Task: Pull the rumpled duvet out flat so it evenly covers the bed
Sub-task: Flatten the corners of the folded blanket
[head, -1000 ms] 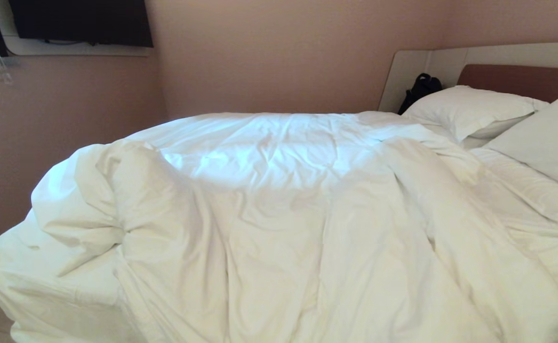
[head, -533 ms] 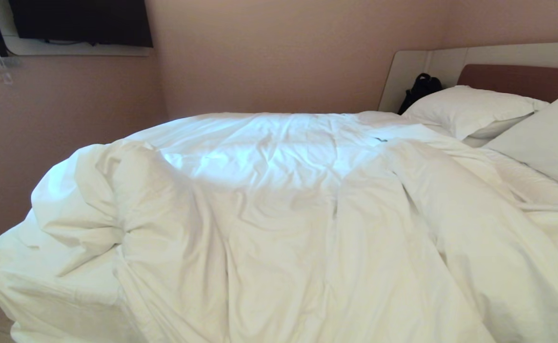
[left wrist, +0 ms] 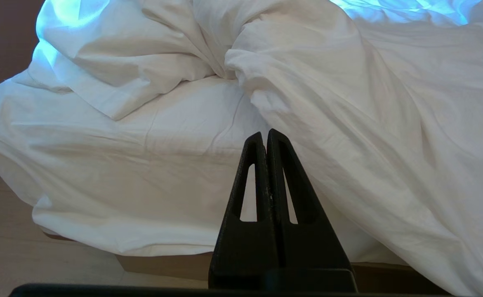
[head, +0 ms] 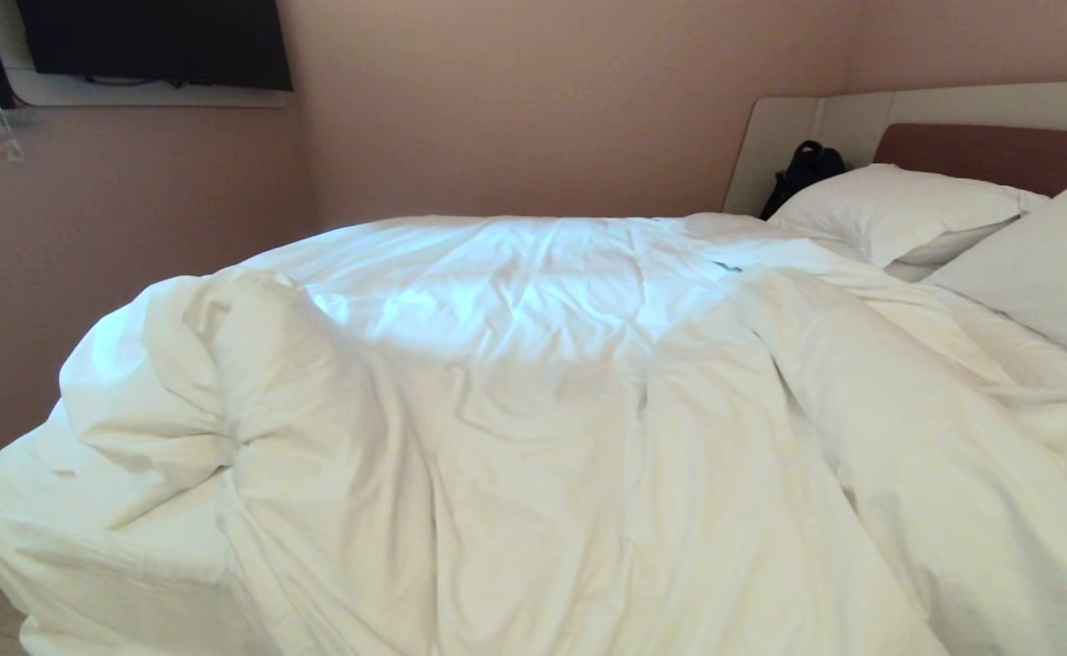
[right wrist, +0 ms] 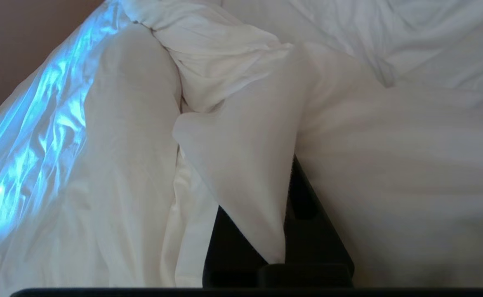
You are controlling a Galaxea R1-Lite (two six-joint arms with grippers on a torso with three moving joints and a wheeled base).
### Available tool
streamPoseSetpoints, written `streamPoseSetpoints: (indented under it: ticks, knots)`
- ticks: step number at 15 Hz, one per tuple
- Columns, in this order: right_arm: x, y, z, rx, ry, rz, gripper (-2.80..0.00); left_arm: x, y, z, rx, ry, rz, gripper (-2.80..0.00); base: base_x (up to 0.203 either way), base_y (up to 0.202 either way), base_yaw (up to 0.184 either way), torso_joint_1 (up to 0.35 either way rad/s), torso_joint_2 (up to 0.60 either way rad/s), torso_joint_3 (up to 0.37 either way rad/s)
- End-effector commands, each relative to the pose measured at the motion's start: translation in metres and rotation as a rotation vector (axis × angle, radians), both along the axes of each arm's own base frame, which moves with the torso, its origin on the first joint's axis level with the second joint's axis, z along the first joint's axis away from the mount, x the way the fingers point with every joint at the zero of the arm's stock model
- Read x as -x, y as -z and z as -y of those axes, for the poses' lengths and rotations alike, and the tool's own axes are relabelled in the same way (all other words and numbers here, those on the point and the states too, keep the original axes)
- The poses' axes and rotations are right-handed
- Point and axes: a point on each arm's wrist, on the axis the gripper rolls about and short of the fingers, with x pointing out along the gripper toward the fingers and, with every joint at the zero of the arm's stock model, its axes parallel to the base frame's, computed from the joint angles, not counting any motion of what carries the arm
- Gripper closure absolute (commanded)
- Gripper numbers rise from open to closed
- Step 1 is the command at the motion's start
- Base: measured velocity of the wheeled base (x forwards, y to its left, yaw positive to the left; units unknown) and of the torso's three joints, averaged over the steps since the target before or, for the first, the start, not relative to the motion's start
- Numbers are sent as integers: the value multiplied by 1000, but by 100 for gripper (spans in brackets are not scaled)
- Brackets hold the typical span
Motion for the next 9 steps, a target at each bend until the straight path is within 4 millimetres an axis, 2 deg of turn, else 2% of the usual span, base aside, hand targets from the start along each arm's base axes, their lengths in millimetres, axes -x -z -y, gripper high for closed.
streamPoseSetpoints:
  ticks: [1,6,7,9]
  knots:
    - [-7,17,17,-68,-7,-23,0,0,0,0,0,0,0,0,0,0,0,0,0,0]
    - [-20,36,32,-19,-25,-110,0,0,0,0,0,0,0,0,0,0,0,0,0,0]
    - [-24,35,33,-6,2,-135,-280,0,0,0,0,0,0,0,0,0,0,0,0,0]
    - [-31,34,42,-6,50,-161,-280,0,0,0,0,0,0,0,0,0,0,0,0,0]
